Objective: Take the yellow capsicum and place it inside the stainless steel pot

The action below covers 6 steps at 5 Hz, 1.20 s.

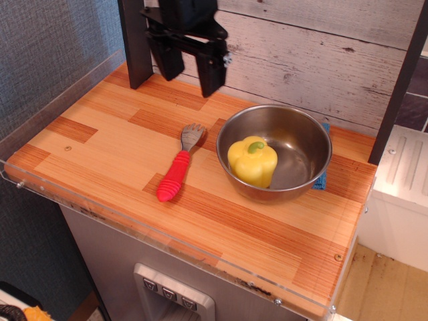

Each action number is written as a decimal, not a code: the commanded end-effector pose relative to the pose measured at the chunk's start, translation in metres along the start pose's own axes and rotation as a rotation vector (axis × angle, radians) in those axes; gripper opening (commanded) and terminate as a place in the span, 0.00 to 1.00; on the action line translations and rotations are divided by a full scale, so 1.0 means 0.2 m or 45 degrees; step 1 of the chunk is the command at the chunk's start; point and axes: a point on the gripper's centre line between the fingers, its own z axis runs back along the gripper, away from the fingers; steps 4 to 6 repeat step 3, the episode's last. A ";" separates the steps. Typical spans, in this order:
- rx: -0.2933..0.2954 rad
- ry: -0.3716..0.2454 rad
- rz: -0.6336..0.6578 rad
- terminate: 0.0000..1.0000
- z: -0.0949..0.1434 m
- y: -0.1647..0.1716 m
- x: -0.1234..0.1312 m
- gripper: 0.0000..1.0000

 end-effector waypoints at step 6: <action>0.051 -0.046 0.030 1.00 0.08 0.05 -0.04 1.00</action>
